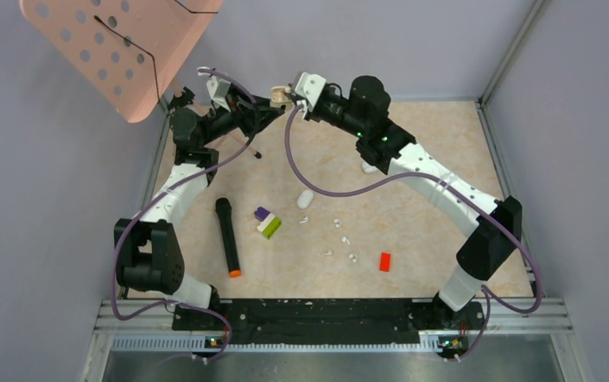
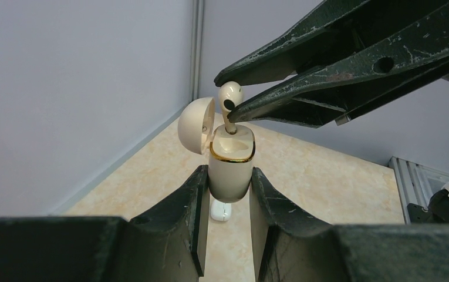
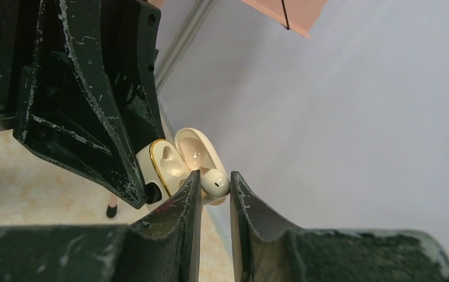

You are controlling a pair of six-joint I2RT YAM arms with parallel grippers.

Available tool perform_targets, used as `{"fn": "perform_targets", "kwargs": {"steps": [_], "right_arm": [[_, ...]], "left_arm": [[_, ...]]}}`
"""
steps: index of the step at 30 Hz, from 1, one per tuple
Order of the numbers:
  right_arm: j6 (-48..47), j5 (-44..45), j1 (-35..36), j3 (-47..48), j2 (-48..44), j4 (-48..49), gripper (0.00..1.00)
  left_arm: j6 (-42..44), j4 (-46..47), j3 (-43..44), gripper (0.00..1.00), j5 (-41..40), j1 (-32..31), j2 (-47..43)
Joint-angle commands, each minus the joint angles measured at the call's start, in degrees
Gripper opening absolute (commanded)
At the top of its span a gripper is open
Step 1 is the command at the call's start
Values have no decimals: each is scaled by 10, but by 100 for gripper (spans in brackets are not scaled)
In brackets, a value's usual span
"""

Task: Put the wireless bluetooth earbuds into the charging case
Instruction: Place the earbud in the charging case.

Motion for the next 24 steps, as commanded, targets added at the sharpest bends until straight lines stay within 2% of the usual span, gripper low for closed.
{"fn": "perform_targets", "kwargs": {"steps": [1,17,20,24], "right_arm": [[21,34,9,-21,-11,59,0],[30,33,18,-24,-17,45,0],[30,28,19,-20,-17,36,7],[31,23,19,-12,-15,19,9]], "left_arm": [[-4,47,3,0,-23,5,-18],[-7,52,-7,0,-32,5,-19],[-6,53,-9,0,-31,5,-20],[-6,55,-12,0,-31,5,-21]]}}
